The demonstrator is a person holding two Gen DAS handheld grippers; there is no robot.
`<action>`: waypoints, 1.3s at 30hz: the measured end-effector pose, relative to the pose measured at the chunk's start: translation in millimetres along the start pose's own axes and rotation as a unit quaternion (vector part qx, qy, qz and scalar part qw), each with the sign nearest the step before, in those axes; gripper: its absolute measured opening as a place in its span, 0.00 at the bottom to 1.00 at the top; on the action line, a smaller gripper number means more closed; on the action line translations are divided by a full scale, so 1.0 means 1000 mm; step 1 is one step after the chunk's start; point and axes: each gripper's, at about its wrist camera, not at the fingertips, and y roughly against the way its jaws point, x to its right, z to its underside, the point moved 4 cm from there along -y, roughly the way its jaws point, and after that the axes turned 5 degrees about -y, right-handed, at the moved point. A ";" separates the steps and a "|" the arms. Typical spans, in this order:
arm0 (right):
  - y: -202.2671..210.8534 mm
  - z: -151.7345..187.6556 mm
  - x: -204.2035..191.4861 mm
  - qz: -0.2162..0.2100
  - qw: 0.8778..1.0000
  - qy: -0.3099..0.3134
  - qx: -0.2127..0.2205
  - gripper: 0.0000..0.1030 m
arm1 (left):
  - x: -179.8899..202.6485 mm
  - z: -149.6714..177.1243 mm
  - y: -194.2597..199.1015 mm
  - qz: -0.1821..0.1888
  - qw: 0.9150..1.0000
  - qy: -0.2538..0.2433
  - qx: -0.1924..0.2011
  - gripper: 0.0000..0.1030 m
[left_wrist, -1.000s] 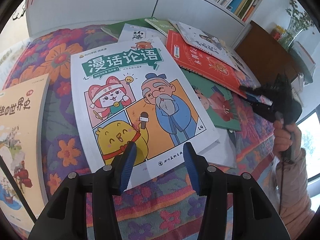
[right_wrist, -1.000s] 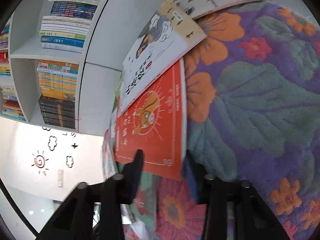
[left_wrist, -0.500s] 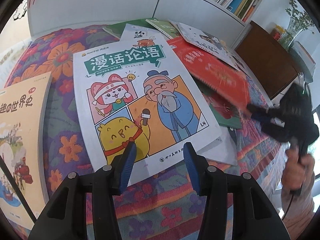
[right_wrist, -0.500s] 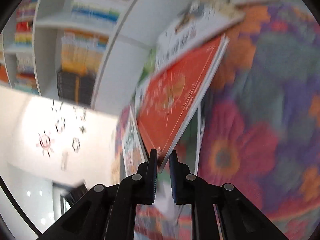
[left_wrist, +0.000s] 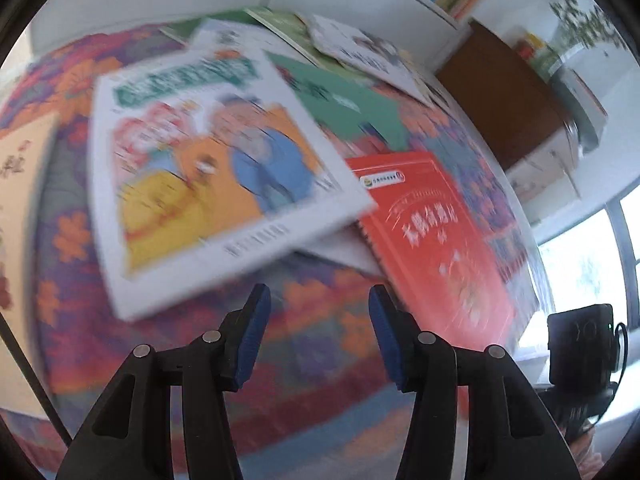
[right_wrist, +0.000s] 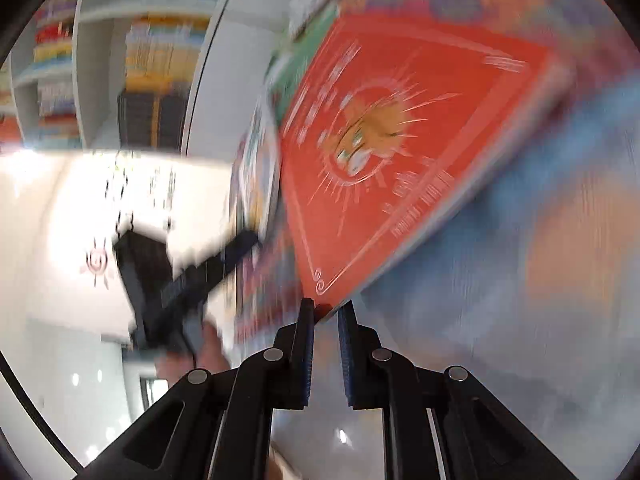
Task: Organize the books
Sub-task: 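Lift the red book off the pile with the right gripper, then hold the red book upright with the right gripper while the left gripper grips its edge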
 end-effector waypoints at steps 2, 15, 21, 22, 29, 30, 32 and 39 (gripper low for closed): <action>-0.005 0.012 -0.004 0.035 0.998 0.010 -0.049 0.22 | 0.012 0.007 -0.008 0.004 1.000 -0.009 -0.014 0.47; 0.081 -0.083 0.007 0.195 0.962 0.151 0.119 0.62 | 0.057 0.020 -0.025 0.018 0.999 -0.030 -0.025 0.45; 0.070 -0.088 0.013 0.181 0.957 0.201 0.106 0.62 | 0.064 0.013 -0.034 0.037 0.999 -0.024 0.002 0.45; 0.067 -0.087 0.012 0.184 0.953 0.213 0.108 0.62 | 0.066 0.012 -0.036 0.034 0.999 -0.028 0.004 0.45; 0.058 -0.087 0.010 0.151 0.962 0.207 0.098 0.62 | 0.072 0.006 -0.039 0.016 0.999 -0.039 -0.010 0.45; 0.058 -0.089 0.010 0.135 0.967 0.197 0.090 0.61 | 0.073 0.006 -0.038 0.015 0.999 -0.038 -0.012 0.45; 0.062 -0.092 0.012 0.110 0.976 0.172 0.074 0.61 | 0.072 0.009 -0.036 0.020 0.999 -0.034 -0.017 0.45; 0.066 -0.079 0.043 0.031 0.994 0.102 -0.025 0.35 | 0.047 0.012 -0.034 0.086 0.996 0.007 -0.037 0.31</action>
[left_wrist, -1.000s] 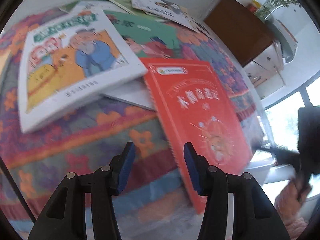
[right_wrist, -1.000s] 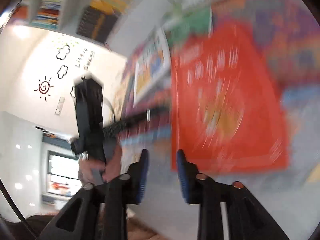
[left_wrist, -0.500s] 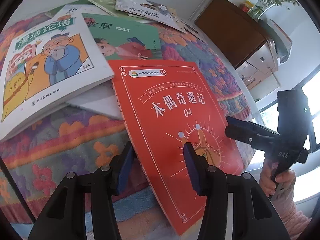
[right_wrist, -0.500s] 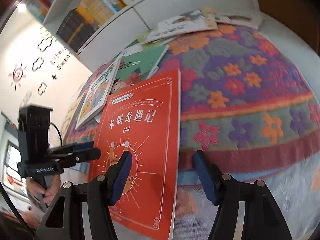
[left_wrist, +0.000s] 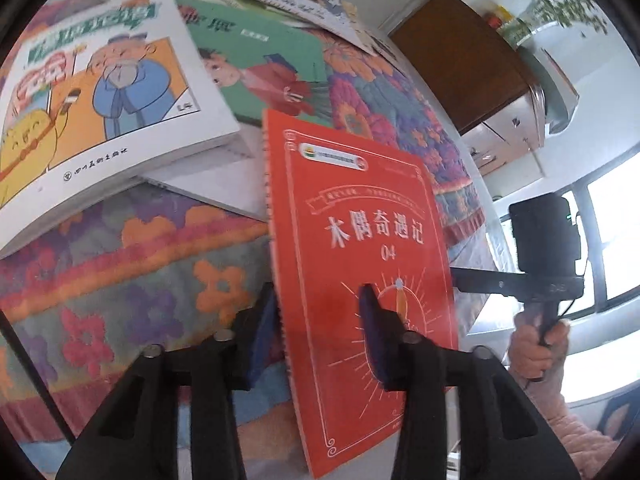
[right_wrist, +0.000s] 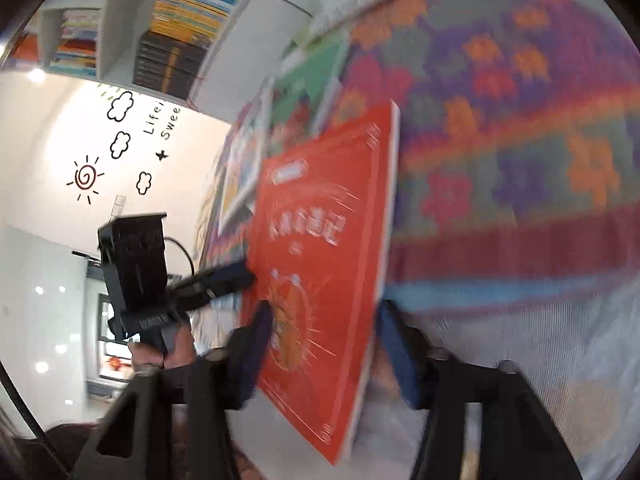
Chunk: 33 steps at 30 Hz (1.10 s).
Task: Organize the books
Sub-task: 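Hold the red book upright with the right gripper while the left gripper grips its edge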
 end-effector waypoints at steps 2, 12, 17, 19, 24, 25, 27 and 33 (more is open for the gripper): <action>0.000 -0.006 0.009 -0.016 1.000 -0.024 -0.005 0.25 | -0.004 -0.003 -0.002 0.006 1.000 0.010 -0.002 0.26; 0.001 -0.005 -0.001 0.028 0.999 0.000 0.017 0.14 | 0.002 -0.011 -0.006 -0.027 0.999 -0.008 -0.014 0.24; -0.001 -0.004 -0.016 0.045 0.999 0.004 0.019 0.14 | 0.016 -0.009 -0.004 -0.079 0.995 -0.046 -0.027 0.24; 0.001 -0.004 -0.023 0.047 0.999 0.009 0.021 0.14 | 0.016 -0.008 -0.003 -0.079 0.995 -0.049 -0.030 0.24; 0.002 -0.004 -0.045 0.065 0.997 0.035 0.031 0.14 | 0.016 -0.007 0.005 -0.070 0.996 -0.052 -0.024 0.24; 0.002 -0.003 -0.048 0.077 0.996 0.039 0.035 0.14 | 0.017 -0.006 0.007 -0.071 0.996 -0.056 -0.022 0.24; 0.002 -0.002 -0.055 0.090 0.994 0.048 0.037 0.14 | 0.018 -0.006 0.013 -0.073 0.995 -0.061 -0.017 0.24; 0.002 -0.005 -0.068 0.090 0.994 0.042 0.040 0.14 | 0.016 -0.007 0.030 -0.068 0.996 -0.061 -0.004 0.24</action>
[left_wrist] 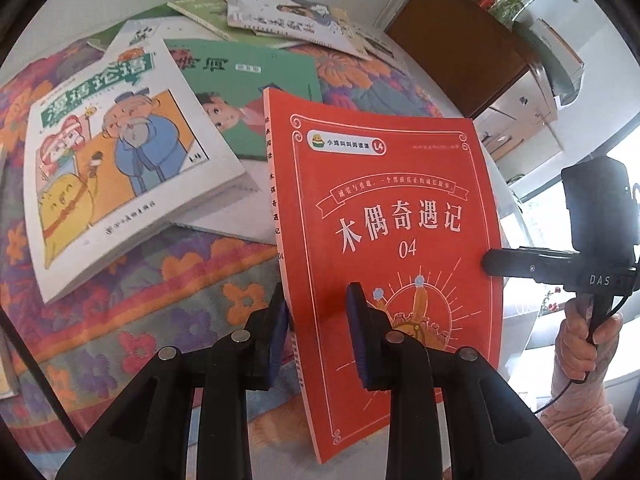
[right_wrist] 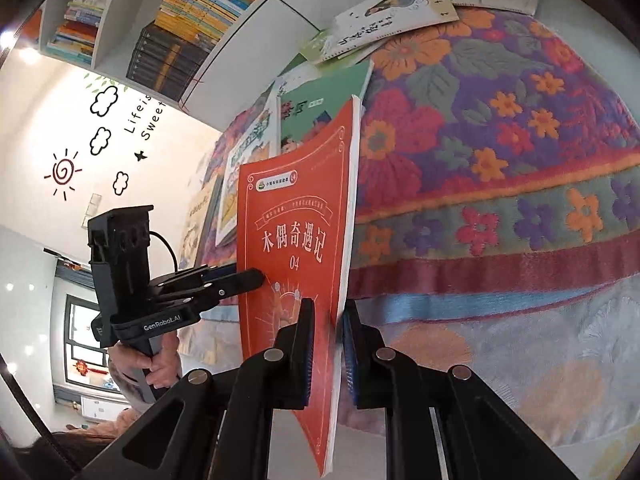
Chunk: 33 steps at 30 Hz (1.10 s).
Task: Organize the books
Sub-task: 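Hold the red book upright with the right gripper while the left gripper grips its edge, then carry the upright red book to the quilt edge beside the tan book with the left gripper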
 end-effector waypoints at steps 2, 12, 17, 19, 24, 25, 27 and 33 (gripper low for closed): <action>-0.001 -0.002 -0.005 0.002 1.000 -0.002 0.000 0.14 | -0.002 -0.003 0.007 -0.004 1.000 -0.002 0.007 0.24; -0.011 -0.014 -0.039 -0.016 0.999 -0.031 -0.018 0.14 | -0.024 -0.013 0.043 -0.010 0.999 0.005 0.032 0.24; -0.023 -0.021 -0.059 -0.022 0.999 -0.034 -0.022 0.14 | -0.039 -0.012 0.060 -0.015 0.999 0.014 0.043 0.24; -0.028 -0.023 -0.067 -0.024 0.999 -0.033 -0.024 0.14 | -0.047 -0.010 0.068 -0.019 0.998 0.019 0.048 0.24; -0.044 -0.030 -0.098 -0.014 0.999 -0.018 -0.029 0.14 | -0.066 -0.006 0.089 -0.034 0.997 0.028 0.059 0.24; -0.047 -0.032 -0.105 -0.013 0.999 -0.013 -0.030 0.14 | -0.071 -0.005 0.094 -0.039 0.997 0.030 0.064 0.24; -0.055 -0.034 -0.118 -0.013 0.999 -0.004 -0.034 0.14 | -0.082 -0.002 0.104 -0.046 0.996 0.036 0.071 0.24; -0.083 -0.037 -0.151 -0.015 0.998 0.019 -0.050 0.14 | -0.115 0.005 0.129 -0.061 0.993 0.057 0.089 0.24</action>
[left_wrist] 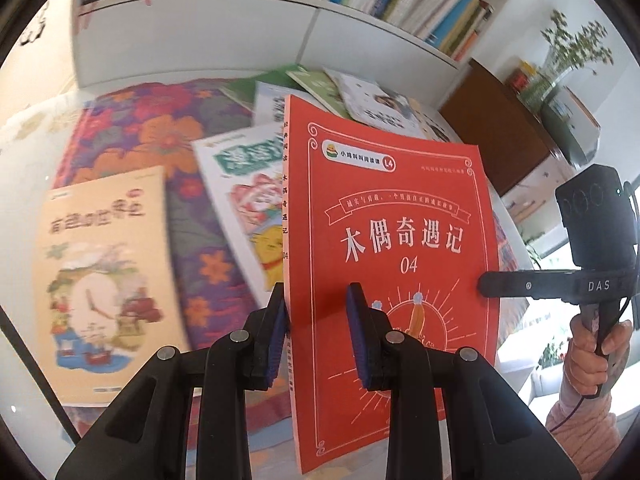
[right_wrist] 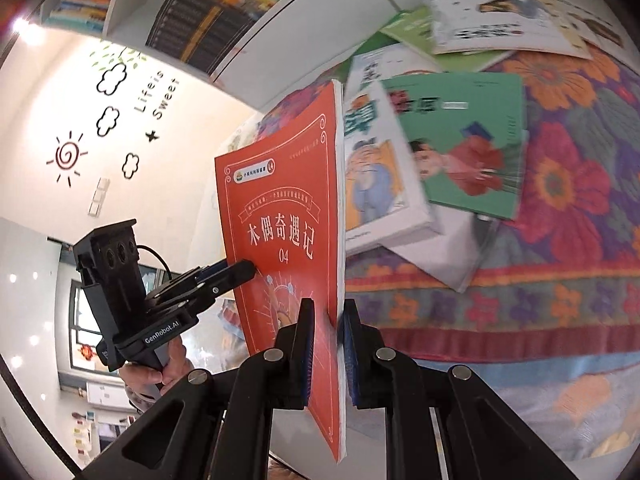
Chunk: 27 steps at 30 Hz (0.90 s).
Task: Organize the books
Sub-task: 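Carry the upright red book to the quilt edge beside the tan book with the left gripper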
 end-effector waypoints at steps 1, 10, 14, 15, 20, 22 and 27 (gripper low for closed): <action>-0.005 -0.002 -0.004 -0.001 1.000 0.002 -0.002 0.14 | -0.005 0.000 0.003 -0.003 1.000 0.002 0.003 0.24; -0.049 -0.021 -0.034 -0.023 0.999 0.013 -0.020 0.14 | -0.052 0.000 0.026 -0.024 0.999 0.035 0.019 0.24; -0.066 -0.026 -0.049 -0.024 0.999 0.018 -0.029 0.15 | -0.076 -0.002 0.032 -0.023 0.998 0.055 0.025 0.24; -0.071 -0.028 -0.053 -0.024 0.999 0.021 -0.033 0.15 | -0.082 -0.002 0.034 -0.024 0.998 0.061 0.027 0.24; -0.096 -0.039 -0.073 -0.030 0.998 0.034 -0.050 0.15 | -0.118 -0.008 0.051 -0.029 0.994 0.092 0.047 0.24; -0.105 -0.041 -0.081 -0.038 0.997 0.038 -0.057 0.15 | -0.130 -0.009 0.059 -0.034 0.993 0.100 0.054 0.24; -0.132 -0.046 -0.100 -0.051 0.994 0.050 -0.077 0.15 | -0.155 -0.012 0.071 -0.058 0.991 0.106 0.059 0.25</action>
